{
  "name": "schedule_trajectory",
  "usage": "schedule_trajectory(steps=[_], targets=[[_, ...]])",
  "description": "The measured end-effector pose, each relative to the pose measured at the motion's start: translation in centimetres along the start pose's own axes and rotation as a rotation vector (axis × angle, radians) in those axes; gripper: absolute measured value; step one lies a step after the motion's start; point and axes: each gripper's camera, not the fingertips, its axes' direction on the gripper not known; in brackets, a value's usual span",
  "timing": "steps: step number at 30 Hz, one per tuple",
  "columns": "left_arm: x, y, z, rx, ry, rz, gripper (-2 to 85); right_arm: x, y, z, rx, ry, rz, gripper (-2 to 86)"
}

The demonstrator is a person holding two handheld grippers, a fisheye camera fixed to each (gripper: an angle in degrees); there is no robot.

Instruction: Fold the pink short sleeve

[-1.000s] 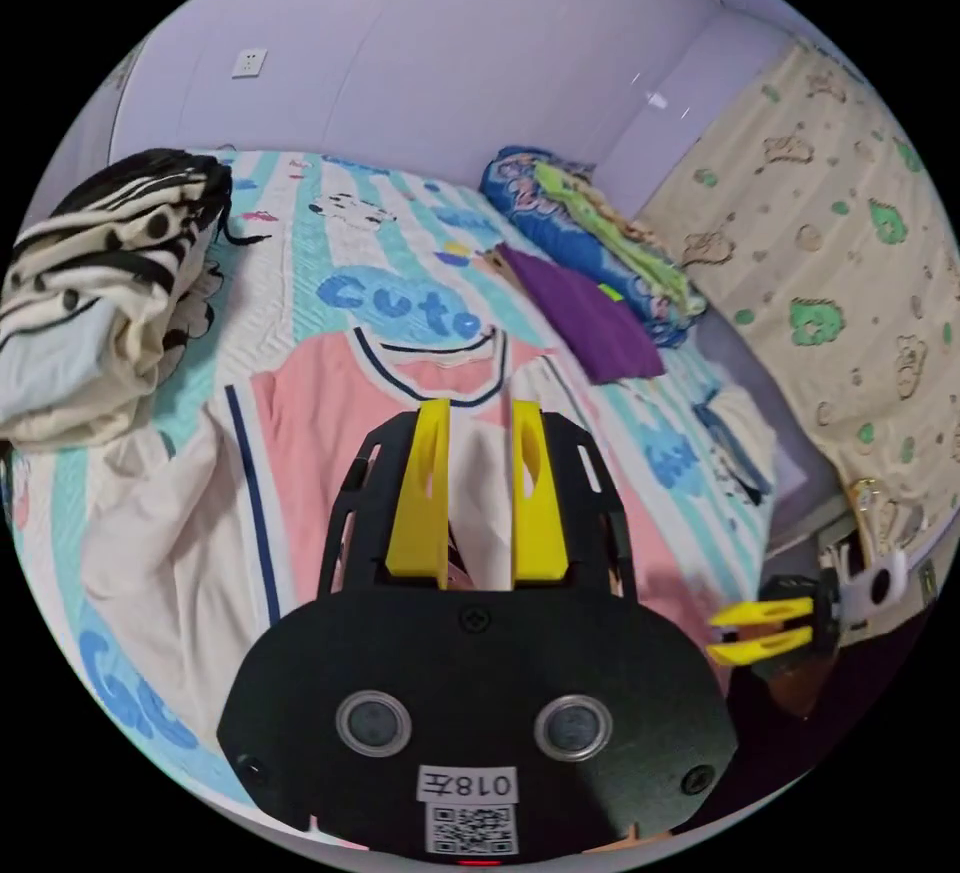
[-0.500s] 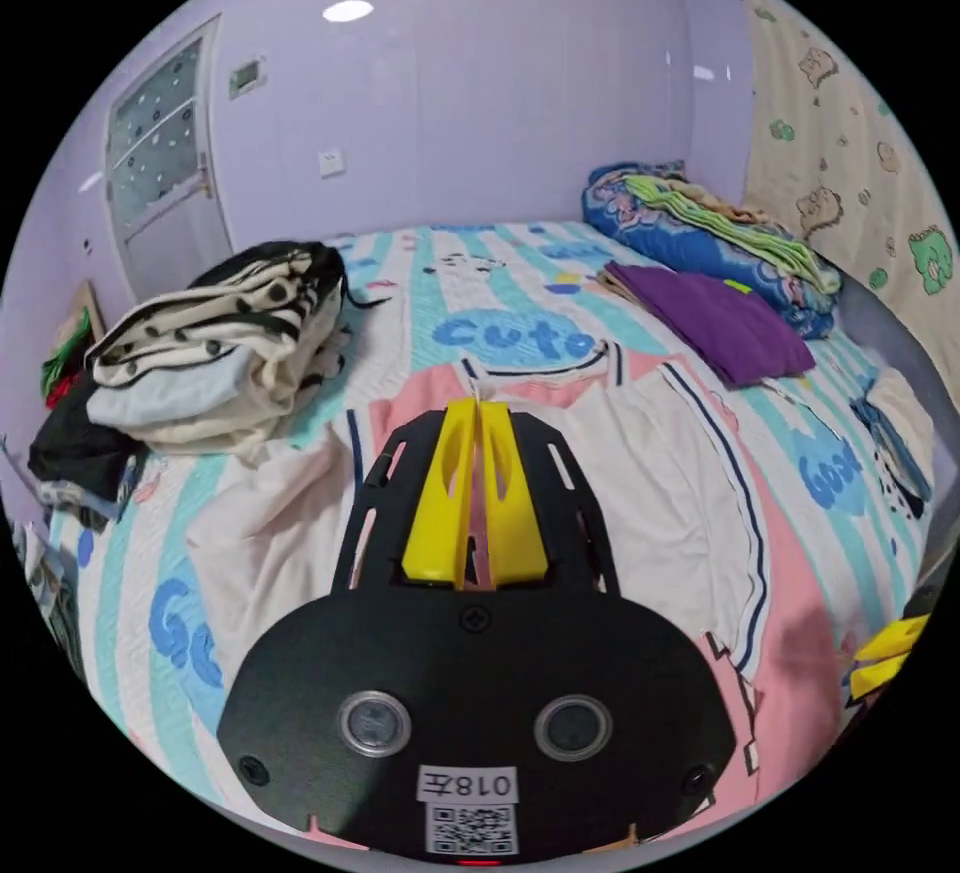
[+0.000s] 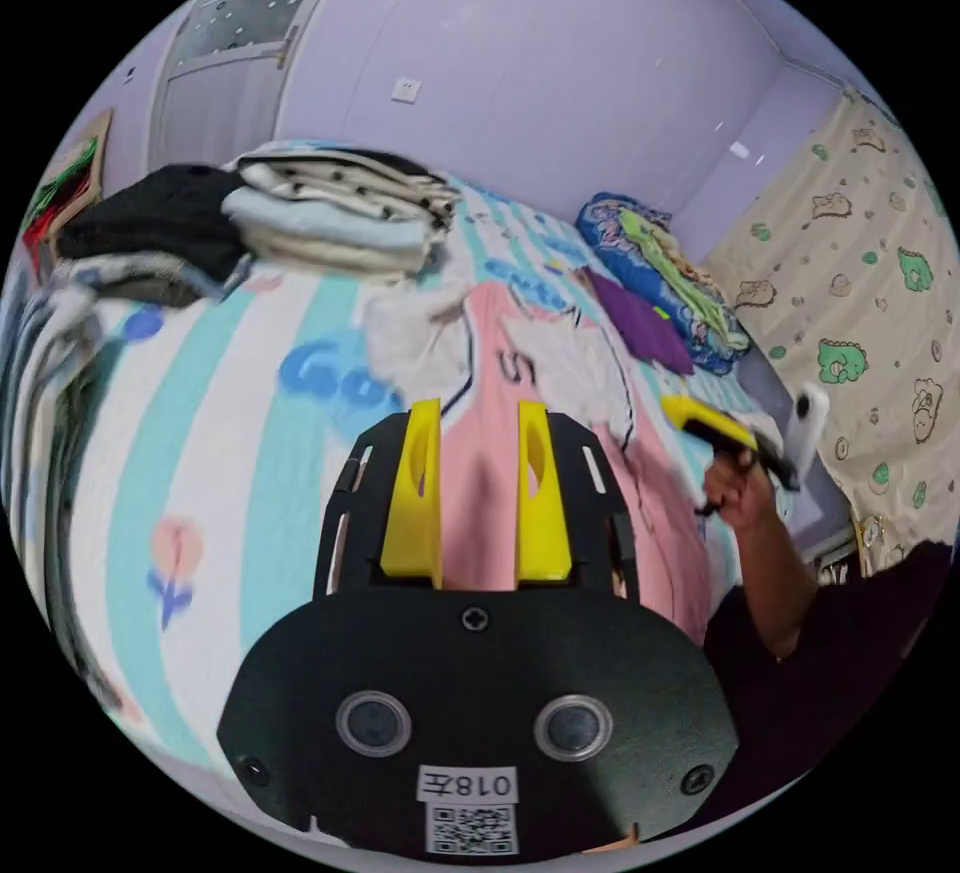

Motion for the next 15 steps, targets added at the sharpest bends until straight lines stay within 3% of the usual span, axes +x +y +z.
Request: schedule_trajectory(steps=[5,9,15], targets=[[-2.5,12.4,-5.9,-0.212,-0.08,-0.107,12.8,-3.0,-6.0,6.7,-0.096,-0.135,-0.08,8.0],[-2.3,13.7,-6.7,-0.263,-0.086,-0.068,13.4,-5.6,-10.1,12.0,-0.191,-0.129,-0.086,8.2],[-3.4,14.3,-4.9,-0.456,0.004,0.02,13.7,-6.7,-11.1,12.2,-0.187,-0.157,-0.012,7.0]])
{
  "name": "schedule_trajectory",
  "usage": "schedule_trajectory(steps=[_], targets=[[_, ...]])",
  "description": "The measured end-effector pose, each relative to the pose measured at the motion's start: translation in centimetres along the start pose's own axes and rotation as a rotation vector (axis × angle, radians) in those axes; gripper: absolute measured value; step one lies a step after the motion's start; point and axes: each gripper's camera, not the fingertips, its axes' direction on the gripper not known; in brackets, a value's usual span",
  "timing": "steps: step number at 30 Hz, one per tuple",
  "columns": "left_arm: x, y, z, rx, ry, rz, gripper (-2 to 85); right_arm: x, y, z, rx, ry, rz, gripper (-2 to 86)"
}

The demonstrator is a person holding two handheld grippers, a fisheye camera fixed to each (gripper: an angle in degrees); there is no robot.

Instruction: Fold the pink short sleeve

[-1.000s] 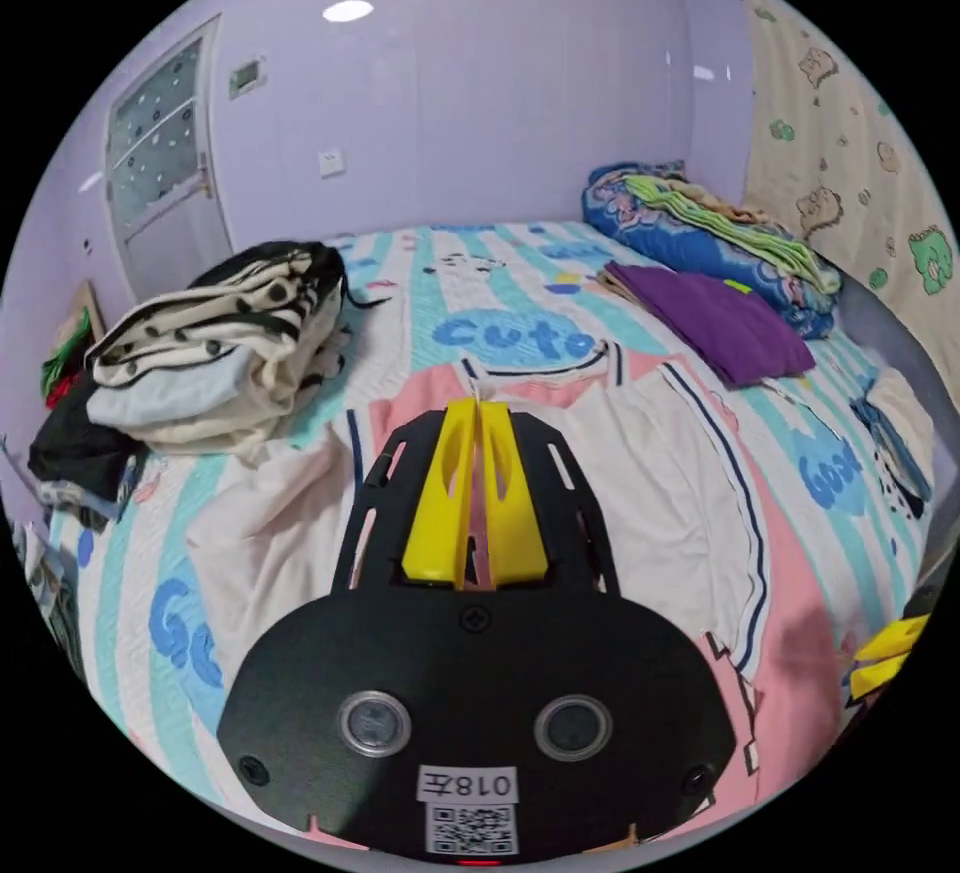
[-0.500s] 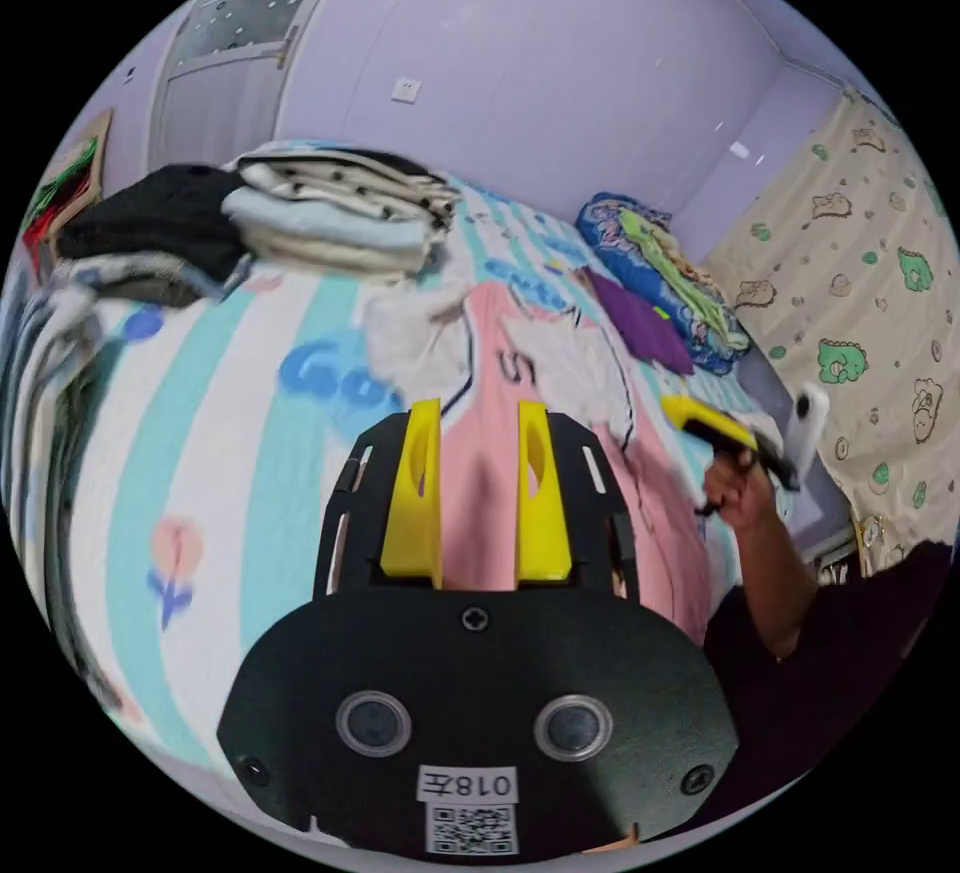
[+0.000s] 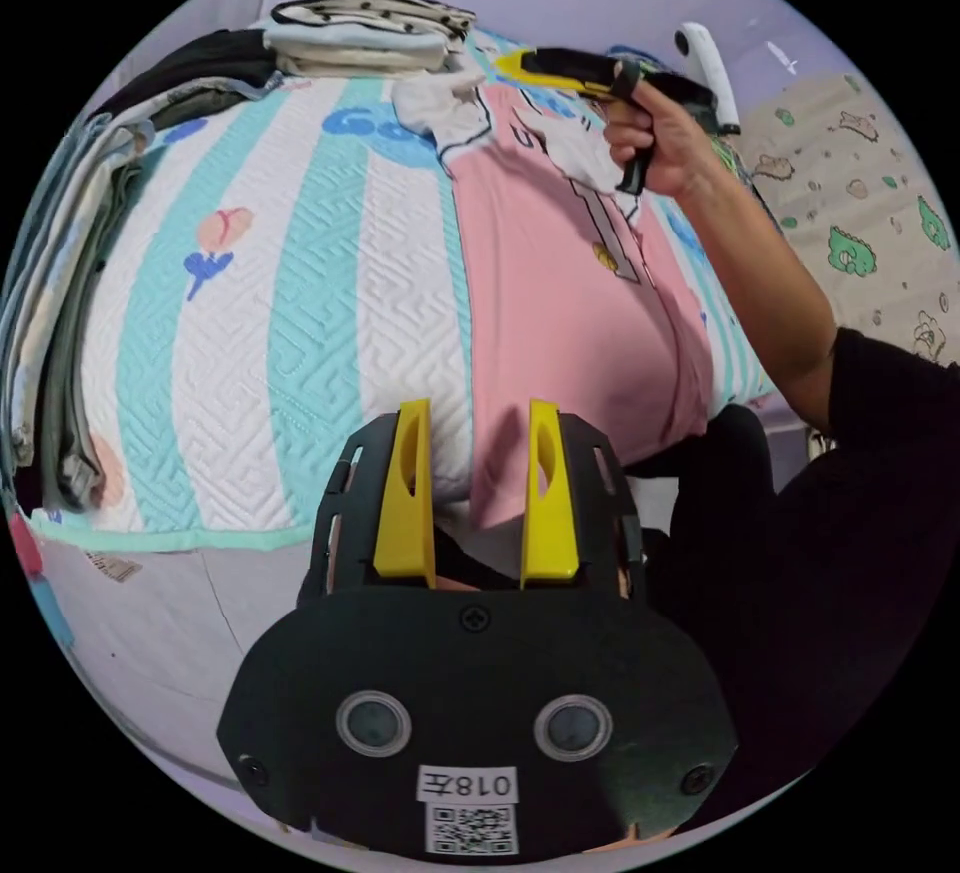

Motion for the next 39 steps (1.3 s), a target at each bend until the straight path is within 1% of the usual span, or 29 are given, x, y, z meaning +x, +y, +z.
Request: schedule_trajectory(steps=[2,5,9,11,16,19,22,24,25,26,27,29,33,36,37,38,39], targets=[[-0.1,-0.1,1.7,-0.065,0.05,0.018,14.6,-0.1,0.4,-0.4,0.007,0.016,0.013,6.7],[0.3,-0.5,2.2,-0.09,0.029,0.025,14.6,0.1,0.7,-1.2,0.012,-0.004,0.047,6.4],[1.1,-0.2,3.4,-0.153,0.058,0.041,13.8,-0.4,0.9,-2.5,0.03,0.002,0.049,6.1],[1.1,0.2,4.5,-0.182,0.031,0.028,13.6,-0.7,0.9,-2.9,0.034,0.005,0.045,6.0],[0.2,0.3,4.5,-0.167,0.009,0.0,12.5,-1.7,1.1,-3.4,0.028,0.0,0.036,5.9],[-0.7,0.6,5.0,-0.206,-0.04,-0.01,11.6,-2.3,1.1,-3.4,0.016,0.01,0.029,5.8],[-1.3,0.9,5.6,-0.209,-0.021,-0.008,11.7,-2.6,0.8,-3.4,0.018,0.012,0.036,5.6],[-1.5,0.8,5.5,-0.218,-0.03,0.004,10.2,-2.9,0.5,-3.2,0.015,0.011,0.044,5.5],[-1.5,0.9,5.6,-0.239,-0.004,0.027,8.4,-3.0,0.4,-3.1,0.014,0.01,0.045,5.5],[-1.5,1.1,6.0,-0.26,0.074,0.055,6.7,-3.3,0.1,-2.9,0.011,0.01,0.044,5.5],[-1.7,1.3,6.2,-0.262,0.109,0.054,5.9,-3.5,-0.1,-2.6,0.007,0.013,0.04,5.4],[-2.4,2.2,5.9,-0.234,0.093,0.027,0.5,-4.0,-0.6,-2.2,0.002,0.021,0.032,5.4],[-3.5,3.2,3.5,-0.17,0.087,0.053,-0.8,-4.6,-2.0,-0.8,-0.016,0.072,0.017,5.5],[-4.3,4.4,0.6,-0.083,0.144,0.089,-0.9,-4.3,-3.4,0.8,-0.039,0.148,0.019,5.9],[-4.7,4.9,-0.7,-0.026,0.216,0.1,-1.0,-4.2,-3.8,1.2,-0.047,0.16,0.019,6.1],[-5.3,5.4,-2.2,0.06,0.336,0.107,-1.0,-4.0,-4.6,2.1,-0.065,0.183,0.018,6.5],[-5.7,5.6,-2.9,0.102,0.4,0.112,-1.0,-3.8,-5.5,3.1,-0.086,0.198,0.014,6.9]])
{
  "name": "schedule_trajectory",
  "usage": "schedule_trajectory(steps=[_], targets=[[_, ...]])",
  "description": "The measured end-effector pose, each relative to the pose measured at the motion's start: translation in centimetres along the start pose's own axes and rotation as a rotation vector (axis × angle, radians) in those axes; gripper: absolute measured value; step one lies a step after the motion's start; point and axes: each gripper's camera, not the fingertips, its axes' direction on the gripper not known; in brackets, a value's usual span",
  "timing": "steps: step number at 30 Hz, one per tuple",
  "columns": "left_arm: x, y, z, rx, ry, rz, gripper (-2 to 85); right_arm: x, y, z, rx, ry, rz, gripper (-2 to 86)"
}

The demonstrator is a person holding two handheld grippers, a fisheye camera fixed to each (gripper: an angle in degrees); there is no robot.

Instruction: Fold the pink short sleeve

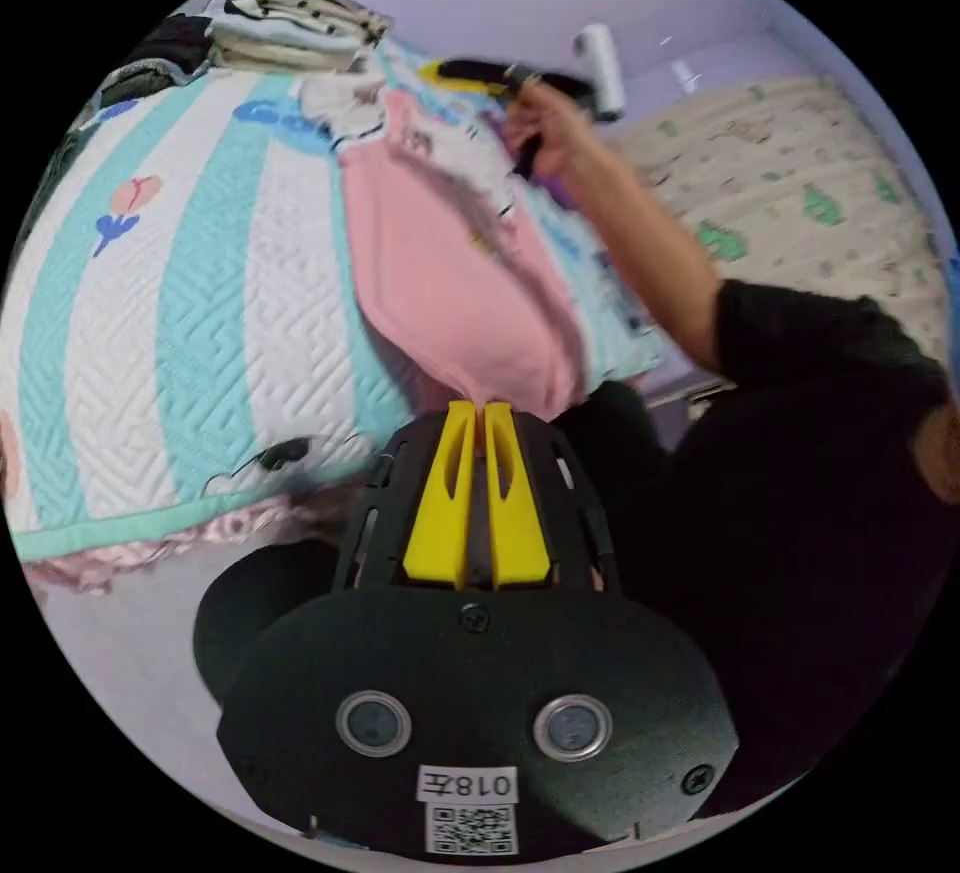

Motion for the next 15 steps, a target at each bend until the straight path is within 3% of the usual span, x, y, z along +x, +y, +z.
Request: schedule_trajectory(steps=[10,15], targets=[[-0.8,-0.6,-0.8,0.238,0.415,0.243,-1.0,-6.4,-9.3,9.0,-0.162,0.23,-0.263,10.3],[-0.6,-0.7,0.7,0.207,0.463,0.267,-1.0,-8.0,-11.5,15.0,-0.331,0.551,-0.421,10.1]])
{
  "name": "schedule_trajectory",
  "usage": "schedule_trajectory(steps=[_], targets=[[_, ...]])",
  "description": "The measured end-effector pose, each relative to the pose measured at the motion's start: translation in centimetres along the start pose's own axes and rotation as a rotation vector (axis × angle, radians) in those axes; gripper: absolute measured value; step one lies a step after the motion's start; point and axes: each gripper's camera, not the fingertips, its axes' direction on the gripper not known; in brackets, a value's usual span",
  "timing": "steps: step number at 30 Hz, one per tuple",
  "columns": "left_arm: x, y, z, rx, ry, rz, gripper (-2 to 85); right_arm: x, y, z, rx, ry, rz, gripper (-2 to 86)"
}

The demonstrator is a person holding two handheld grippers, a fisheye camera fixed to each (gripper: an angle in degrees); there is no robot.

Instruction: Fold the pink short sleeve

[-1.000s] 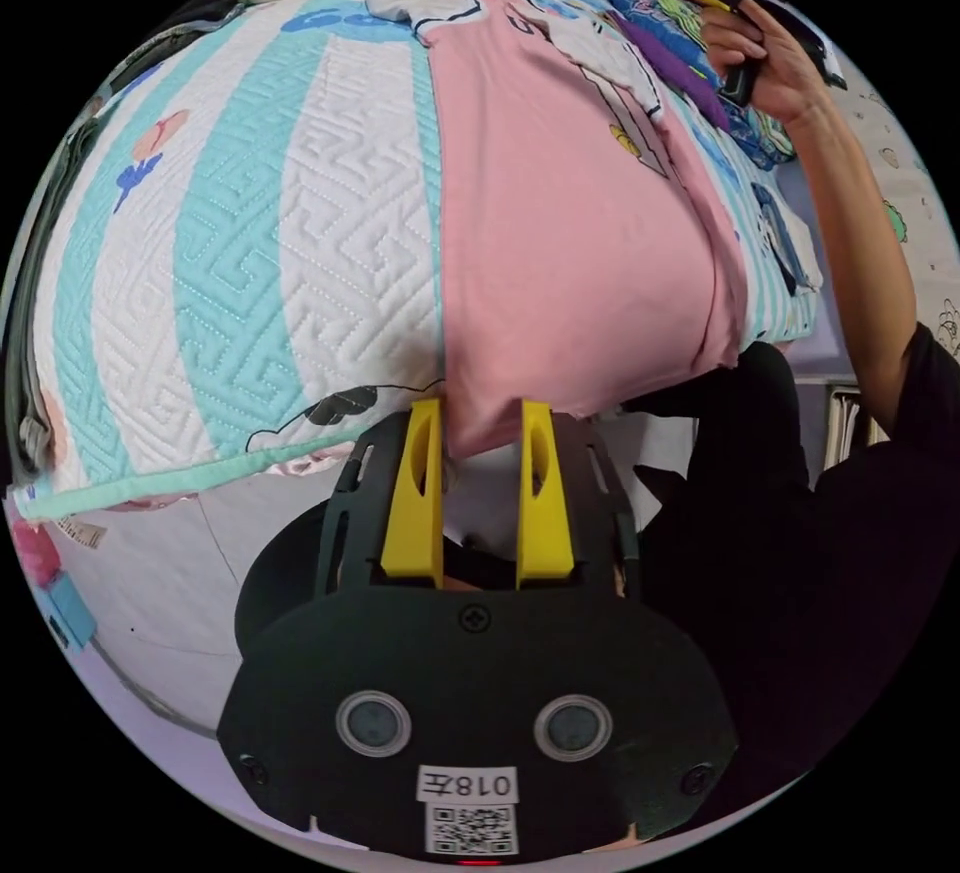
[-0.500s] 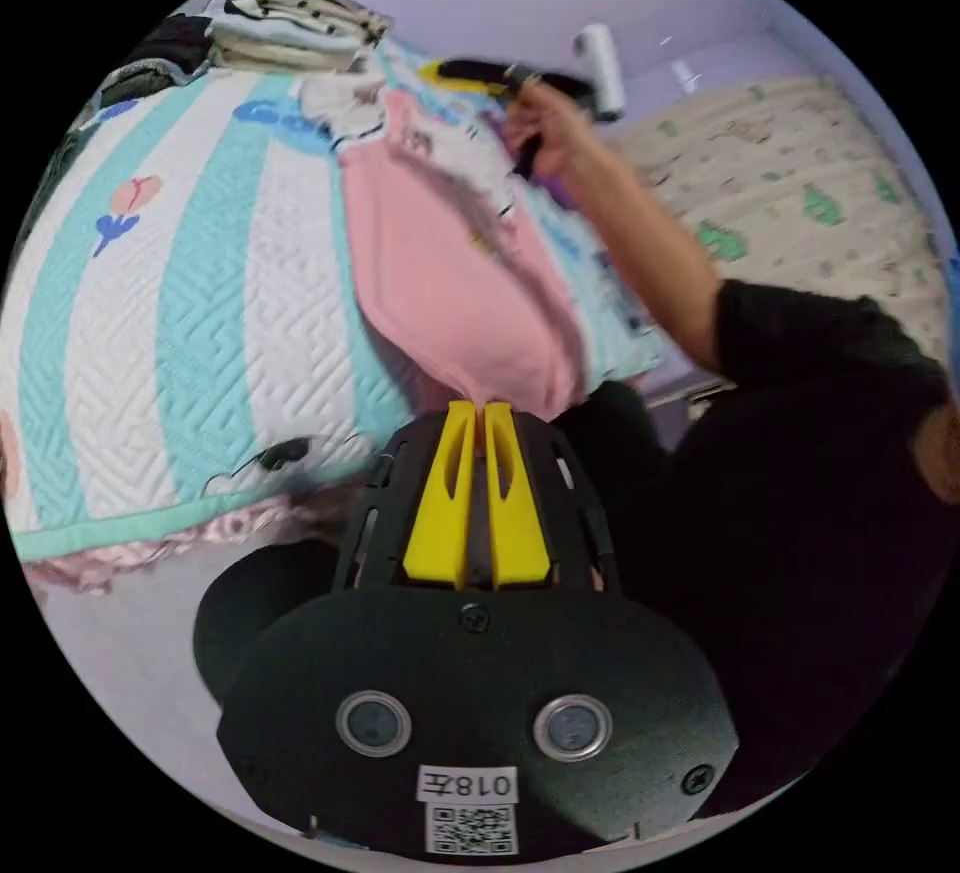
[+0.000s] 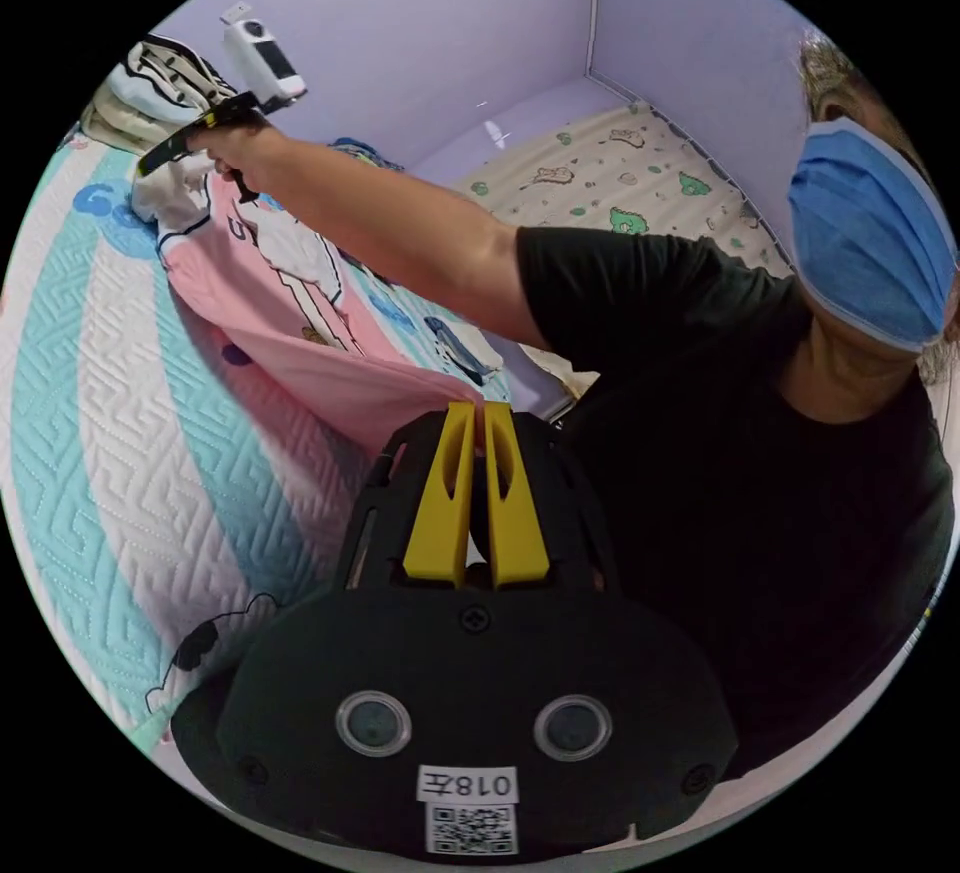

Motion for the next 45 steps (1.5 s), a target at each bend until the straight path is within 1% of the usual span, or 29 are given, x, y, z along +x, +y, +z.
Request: schedule_trajectory(steps=[1,2,3,7,9,13,15,16,18,20,23,25,27,31,32,33,34,35,37,38,39,40,41,42,43,44,45], targets=[[0.1,0.1,0.2,-0.002,0.005,0.001,-1.0,0.0,-0.3,0.6,-0.036,0.007,-0.013,9.1],[0.2,0.3,0.4,-0.003,0.006,-0.002,-1.0,0.2,-0.6,1.5,-0.111,0.011,-0.031,5.8],[0.2,0.4,0.6,-0.005,0.003,-0.004,-1.0,0.7,-0.5,1.5,-0.109,0.01,-0.025,1.4],[1.2,0.2,1.9,-0.032,-0.047,-0.011,-1.0,5.0,1.3,-1.4,-0.004,-0.09,0.103,-0.2],[2.1,-0.4,3.1,-0.064,-0.072,-0.004,-1.0,9.4,4.0,-3.3,0.059,-0.16,0.216,-0.5],[5.2,-2.8,8.5,-0.211,-0.143,0.041,-1.0,16.7,10.8,-5.2,0.144,-0.275,0.397,-0.5],[6.5,-4.1,11.8,-0.296,-0.173,0.068,-1.0,20.7,16.7,-5.7,0.196,-0.329,0.515,-0.4],[7.2,-4.8,14.4,-0.358,-0.203,0.085,-1.0,21.5,18.3,-5.7,0.206,-0.339,0.547,-0.3],[7.8,-5.6,18.5,-0.457,-0.25,0.097,-1.0,24.1,24.7,-4.6,0.238,-0.378,0.684,0.0],[7.2,-5.5,24.3,-0.59,-0.303,0.087,-0.9,25.1,28.9,-2.6,0.225,-0.402,0.771,0.2],[4.6,-4.2,30.4,-0.713,-0.373,0.026,-0.8,25.9,33.4,1.2,0.178,-0.495,0.87,0.5],[3.2,-3.4,32.6,-0.738,-0.409,-0.018,-0.8,26.2,34.9,2.1,0.198,-0.535,0.914,0.7],[2.4,-3.0,33.7,-0.719,-0.401,-0.058,-0.7,26.9,35.9,2.2,0.236,-0.579,0.947,1.0],[2.2,-2.7,34.9,-0.649,-0.377,-0.093,1.5,28.3,36.8,1.2,0.287,-0.585,0.94,2.1],[2.0,-2.5,35.4,-0.644,-0.348,-0.104,3.8,28.7,37.3,1.4,0.247,-0.565,0.954,2.9],[1.9,-2.3,35.8,-0.656,-0.32,-0.109,5.6,29.0,37.9,2.0,0.147,-0.532,0.973,4.6],[1.5,-1.8,36.6,-0.702,-0.243,-0.129,9.3,29.2,38.3,2.3,0.097,-0.516,0.983,5.4],[1.1,-1.2,37.1,-0.755,-0.163,-0.14,10.1,29.4,39.3,2.5,0.056,-0.491,1.01,6.7],[1.3,-0.7,36.6,-0.769,-0.062,-0.104,10.2,29.5,40.8,1.6,0.086,-0.469,1.028,7.5],[1.4,-0.9,35.1,-0.724,-0.002,-0.079,10.0,29.2,41.3,0.3,0.13,-0.43,0.994,7.7],[1.2,-1.2,34.0,-0.689,0.022,-0.073,9.8,28.5,41.1,-1.2,0.179,-0.38,0.923,8.0],[0.4,-2.0,31.4,-0.599,0.055,-0.067,9.4,28.0,40.8,-1.9,0.2,-0.357,0.879,8.2],[-0.8,-2.9,28.4,-0.499,0.07,-0.065,8.9,26.9,40.1,-3.2,0.233,-0.317,0.789,8.5],[-1.6,-3.5,26.8,-0.448,0.071,-0.069,8.8,25.8,39.1,-4.5,0.267,-0.286,0.703,9.1],[-3.3,-4.6,23.8,-0.353,0.063,-0.077,8.5,25.1,38.5,-5.0,0.282,-0.273,0.657,9.4],[-4.8,-5.7,21.0,-0.273,0.051,-0.068,8.2,23.7,37.2,-5.8,0.297,-0.246,0.56,9.6],[-5.5,-6.2,19.8,-0.239,0.047,-0.06,8.0,22.3,35.8,-6.3,0.293,-0.209,0.47,9.8]])
